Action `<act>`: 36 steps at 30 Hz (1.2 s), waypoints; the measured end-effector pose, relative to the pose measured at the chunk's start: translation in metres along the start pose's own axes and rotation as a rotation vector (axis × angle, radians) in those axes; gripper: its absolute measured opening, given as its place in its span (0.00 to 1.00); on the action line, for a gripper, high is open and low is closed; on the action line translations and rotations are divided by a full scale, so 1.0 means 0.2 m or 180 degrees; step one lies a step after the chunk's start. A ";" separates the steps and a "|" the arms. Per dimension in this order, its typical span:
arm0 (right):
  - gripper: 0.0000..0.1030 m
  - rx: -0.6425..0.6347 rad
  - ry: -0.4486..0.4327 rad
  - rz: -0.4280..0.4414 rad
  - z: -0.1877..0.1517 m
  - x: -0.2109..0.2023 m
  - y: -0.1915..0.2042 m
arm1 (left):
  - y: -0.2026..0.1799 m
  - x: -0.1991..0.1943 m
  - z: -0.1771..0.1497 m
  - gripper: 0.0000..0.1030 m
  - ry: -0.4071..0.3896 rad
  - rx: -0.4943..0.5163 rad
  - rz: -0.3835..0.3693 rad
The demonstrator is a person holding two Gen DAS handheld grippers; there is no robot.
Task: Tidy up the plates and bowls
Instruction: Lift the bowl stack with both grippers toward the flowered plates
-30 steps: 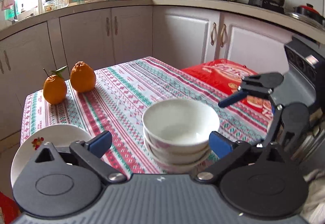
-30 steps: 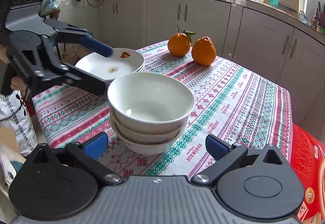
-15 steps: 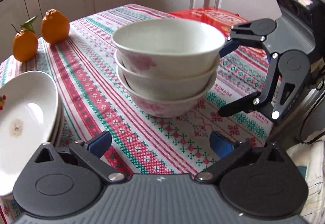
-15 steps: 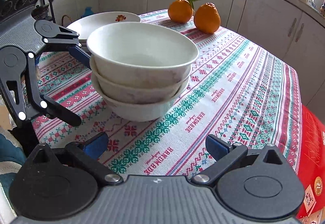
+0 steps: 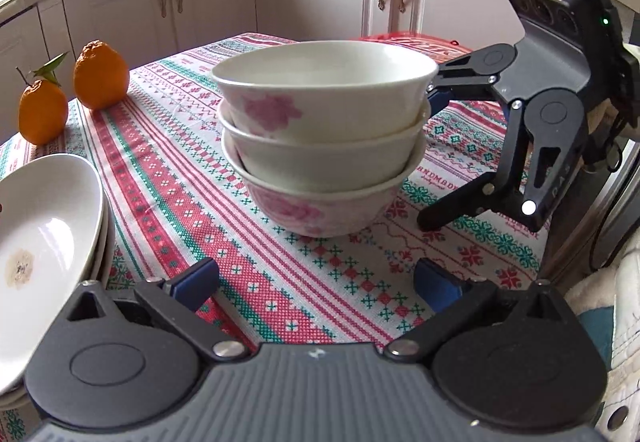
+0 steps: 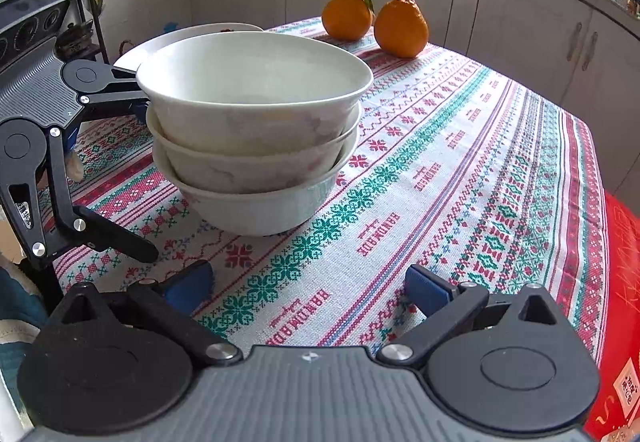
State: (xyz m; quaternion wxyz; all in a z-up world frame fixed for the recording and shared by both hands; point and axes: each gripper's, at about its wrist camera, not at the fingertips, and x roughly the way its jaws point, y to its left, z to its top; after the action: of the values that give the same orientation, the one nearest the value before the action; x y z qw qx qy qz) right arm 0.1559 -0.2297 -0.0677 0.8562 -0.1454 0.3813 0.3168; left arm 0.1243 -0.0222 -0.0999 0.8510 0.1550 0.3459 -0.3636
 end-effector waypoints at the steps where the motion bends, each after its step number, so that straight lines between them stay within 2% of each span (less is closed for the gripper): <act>1: 1.00 0.0002 0.0035 -0.0001 0.01 0.00 -0.01 | 0.00 0.00 0.00 1.00 0.0012 0.0009 -0.0012; 4: 1.00 -0.0099 0.0035 0.0010 0.03 0.01 -0.01 | 0.01 0.01 0.03 0.99 0.0075 0.0067 -0.0065; 8: 1.00 -0.0432 -0.0018 0.0151 0.09 -0.01 0.02 | 0.02 0.02 0.07 0.99 0.0097 0.0322 -0.0084; 11: 1.00 -0.0738 -0.0025 0.0193 0.14 -0.01 0.04 | 0.04 0.02 0.12 0.99 0.0104 0.0417 -0.0182; 17: 0.99 -0.1117 0.0073 0.0381 0.22 0.03 0.04 | 0.08 0.04 0.20 0.96 0.0121 0.0567 -0.0324; 21: 0.97 -0.1234 0.0119 0.0513 0.25 0.05 0.04 | 0.11 0.05 0.22 0.95 0.0172 0.0634 -0.0458; 25: 0.95 -0.1282 0.0149 0.0610 0.28 0.06 0.03 | 0.12 0.06 0.26 0.85 0.0232 0.0750 -0.0580; 36: 0.89 -0.1278 0.0224 0.0735 0.30 0.08 0.03 | 0.18 0.10 0.31 0.82 0.0307 0.0722 -0.0800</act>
State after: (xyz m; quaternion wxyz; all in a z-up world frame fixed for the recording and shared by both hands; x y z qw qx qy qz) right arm 0.1943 -0.1892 -0.0407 0.7544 -0.2792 0.3542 0.4769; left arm 0.1897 -0.0402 -0.0695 0.7583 0.2228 0.3597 -0.4960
